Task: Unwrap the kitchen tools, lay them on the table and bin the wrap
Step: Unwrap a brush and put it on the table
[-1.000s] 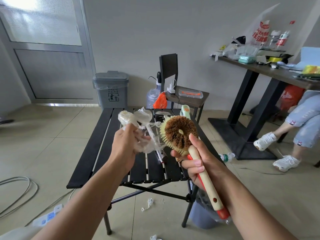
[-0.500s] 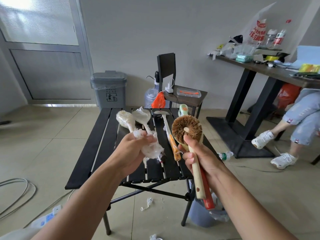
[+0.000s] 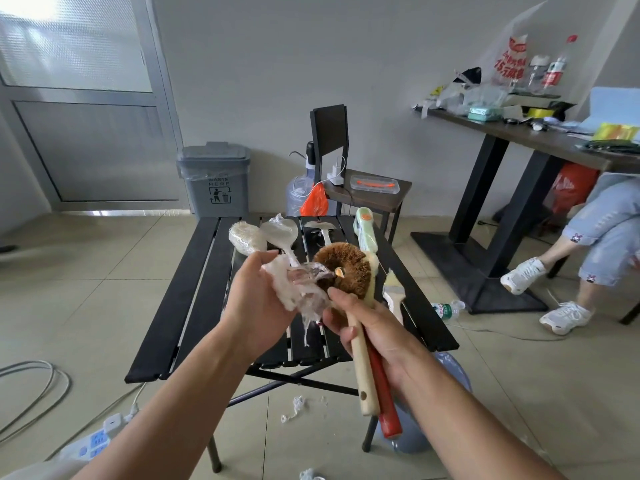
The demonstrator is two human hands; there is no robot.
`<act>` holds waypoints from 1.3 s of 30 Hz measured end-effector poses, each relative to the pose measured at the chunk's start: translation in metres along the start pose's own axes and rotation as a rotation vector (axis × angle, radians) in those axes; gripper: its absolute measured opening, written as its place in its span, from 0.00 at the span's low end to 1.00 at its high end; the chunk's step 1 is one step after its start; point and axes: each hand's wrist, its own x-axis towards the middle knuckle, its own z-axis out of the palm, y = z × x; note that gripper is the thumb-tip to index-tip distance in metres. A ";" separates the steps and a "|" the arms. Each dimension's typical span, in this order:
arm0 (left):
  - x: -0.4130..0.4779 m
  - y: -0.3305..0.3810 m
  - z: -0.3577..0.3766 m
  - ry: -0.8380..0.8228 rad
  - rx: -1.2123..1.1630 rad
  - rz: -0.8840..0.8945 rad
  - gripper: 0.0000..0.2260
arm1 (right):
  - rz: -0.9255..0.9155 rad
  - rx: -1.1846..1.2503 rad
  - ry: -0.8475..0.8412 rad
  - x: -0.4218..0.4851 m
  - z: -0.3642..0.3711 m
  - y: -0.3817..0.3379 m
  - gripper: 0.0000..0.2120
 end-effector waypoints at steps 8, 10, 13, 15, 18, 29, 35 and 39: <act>-0.001 -0.029 -0.003 -0.054 0.471 -0.217 0.24 | -0.093 0.008 0.020 -0.004 -0.001 -0.006 0.24; -0.003 -0.033 -0.002 -0.115 0.512 -0.217 0.21 | -0.105 -0.075 0.029 -0.004 -0.003 -0.008 0.25; -0.001 -0.034 -0.004 -0.099 0.522 -0.137 0.15 | -0.160 -0.222 0.011 -0.007 -0.007 -0.015 0.17; 0.001 -0.032 -0.005 -0.054 0.545 -0.088 0.16 | -0.215 -0.303 0.059 -0.009 -0.009 -0.022 0.18; 0.005 -0.030 -0.005 0.072 0.692 -0.023 0.17 | -0.302 -0.378 0.155 -0.012 -0.017 -0.037 0.21; 0.030 -0.068 0.046 0.099 1.136 0.138 0.16 | -0.436 -0.726 0.458 -0.043 -0.072 -0.080 0.23; 0.062 -0.145 0.107 -0.008 1.369 0.255 0.15 | -0.415 -0.401 0.504 -0.061 -0.118 -0.104 0.20; 0.086 -0.193 0.135 -0.061 1.442 0.295 0.16 | -0.464 -0.408 0.584 -0.074 -0.151 -0.125 0.22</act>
